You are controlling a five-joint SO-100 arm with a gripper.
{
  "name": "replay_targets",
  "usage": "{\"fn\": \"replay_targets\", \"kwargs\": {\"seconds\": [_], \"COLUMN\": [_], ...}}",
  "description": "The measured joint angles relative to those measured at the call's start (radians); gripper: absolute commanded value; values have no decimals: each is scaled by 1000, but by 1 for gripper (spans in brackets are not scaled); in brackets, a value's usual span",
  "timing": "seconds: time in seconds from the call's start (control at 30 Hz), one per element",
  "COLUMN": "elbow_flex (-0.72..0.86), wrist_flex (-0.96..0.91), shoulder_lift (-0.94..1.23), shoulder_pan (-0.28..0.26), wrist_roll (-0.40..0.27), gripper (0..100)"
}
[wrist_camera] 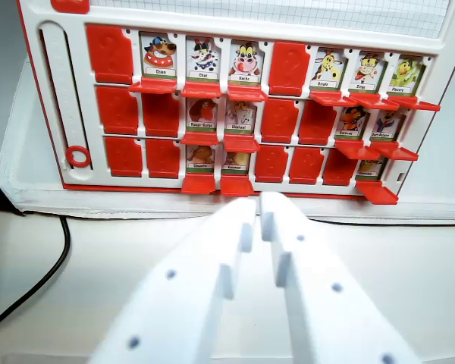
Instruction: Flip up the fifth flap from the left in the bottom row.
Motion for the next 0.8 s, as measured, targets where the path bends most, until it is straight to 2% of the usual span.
{"fn": "replay_targets", "kwargs": {"seconds": [0.57, 0.8], "elbow_flex": [0, 0], "wrist_flex": [6, 6], "shoulder_lift": [0, 0], "shoulder_pan": [0, 11], "wrist_roll": [64, 69], "gripper": [0, 0]}}
